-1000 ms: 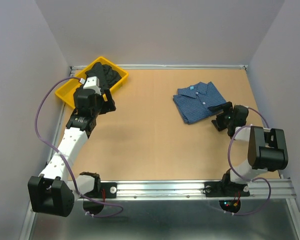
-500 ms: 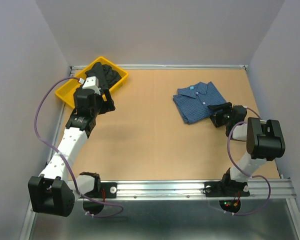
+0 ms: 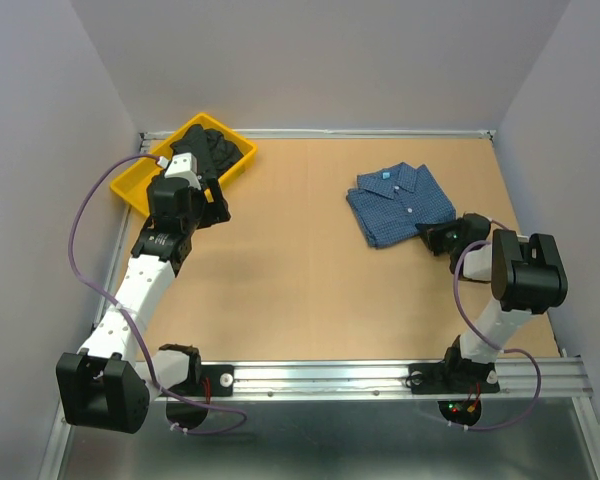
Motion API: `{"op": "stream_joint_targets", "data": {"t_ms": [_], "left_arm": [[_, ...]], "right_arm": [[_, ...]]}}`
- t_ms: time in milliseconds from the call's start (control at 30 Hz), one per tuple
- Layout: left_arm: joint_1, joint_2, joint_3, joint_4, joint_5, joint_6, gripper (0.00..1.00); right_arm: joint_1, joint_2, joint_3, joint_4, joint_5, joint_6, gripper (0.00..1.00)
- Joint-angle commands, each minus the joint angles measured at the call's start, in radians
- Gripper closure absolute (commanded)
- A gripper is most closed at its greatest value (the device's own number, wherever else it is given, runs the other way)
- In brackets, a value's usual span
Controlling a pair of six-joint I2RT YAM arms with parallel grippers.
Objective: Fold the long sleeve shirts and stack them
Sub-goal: Neatly place the folded shirt to the corner
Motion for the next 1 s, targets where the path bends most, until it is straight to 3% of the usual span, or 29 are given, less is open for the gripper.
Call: {"op": "stream_joint_targets", "data": {"t_ms": [0, 433, 733, 967], "left_arm": [[0.009, -0.002, -0.002, 0.043, 0.005, 0.012, 0.11], [0.01, 0.001, -0.002, 0.037, -0.018, 0.016, 0.11], [0.01, 0.008, -0.002, 0.035, -0.024, 0.018, 0.11], [0.01, 0.019, -0.001, 0.035, -0.024, 0.021, 0.11]], "right_arm": [[0.005, 0.012, 0.032, -0.025, 0.06, 0.013, 0.99], [-0.06, 0.06, 0.169, -0.026, 0.198, 0.084, 0.99], [-0.211, 0.242, 0.434, -0.052, 0.143, 0.045, 0.99], [-0.247, 0.423, 0.69, -0.137, 0.113, 0.016, 0.99]]}}
